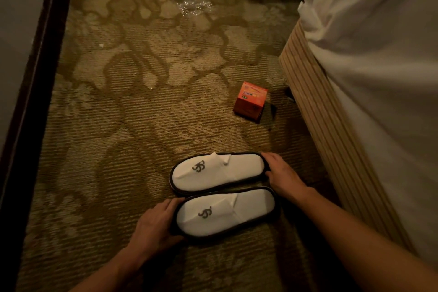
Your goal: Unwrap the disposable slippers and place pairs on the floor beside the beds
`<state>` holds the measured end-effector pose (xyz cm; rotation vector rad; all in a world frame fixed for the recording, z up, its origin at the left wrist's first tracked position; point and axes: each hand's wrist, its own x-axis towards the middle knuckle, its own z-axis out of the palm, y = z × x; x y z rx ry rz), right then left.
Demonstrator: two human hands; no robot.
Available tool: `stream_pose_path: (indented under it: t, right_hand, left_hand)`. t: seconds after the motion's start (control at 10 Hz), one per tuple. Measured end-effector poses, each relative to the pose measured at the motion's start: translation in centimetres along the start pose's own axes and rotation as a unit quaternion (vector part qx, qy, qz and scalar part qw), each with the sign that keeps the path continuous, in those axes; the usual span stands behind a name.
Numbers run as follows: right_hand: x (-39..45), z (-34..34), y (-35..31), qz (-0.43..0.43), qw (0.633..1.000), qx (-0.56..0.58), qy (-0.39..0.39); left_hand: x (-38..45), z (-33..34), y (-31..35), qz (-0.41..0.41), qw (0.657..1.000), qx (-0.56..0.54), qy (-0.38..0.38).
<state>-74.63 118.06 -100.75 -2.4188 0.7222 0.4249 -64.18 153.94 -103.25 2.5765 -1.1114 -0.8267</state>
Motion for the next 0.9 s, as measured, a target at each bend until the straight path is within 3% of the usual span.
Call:
stream_pose_path:
  t: [0.4,0.6,0.7,0.9]
  right_hand:
    - [0.0,-0.7,-0.4,-0.014,1.000,0.020,-0.011]
    - [-1.1,-1.3,-0.1,0.006,1.000,0.020,-0.012]
    - [-3.3,-3.0,-1.0,0.023,1.000,0.008,-0.011]
    - [-11.3,-8.6,-6.7,0.048,0.999,-0.019,-0.016]
  left_hand:
    - [0.1,-0.3,0.1,0.003,1.000,0.017,-0.011]
    - [-0.2,-2.2,-0.3,-0.004,0.997,-0.032,-0.073]
    - [-1.3,-6.3,-0.6,-0.012,0.996,-0.021,-0.081]
    - [-5.2,-18.3,4.3,-0.018,0.999,0.035,-0.008]
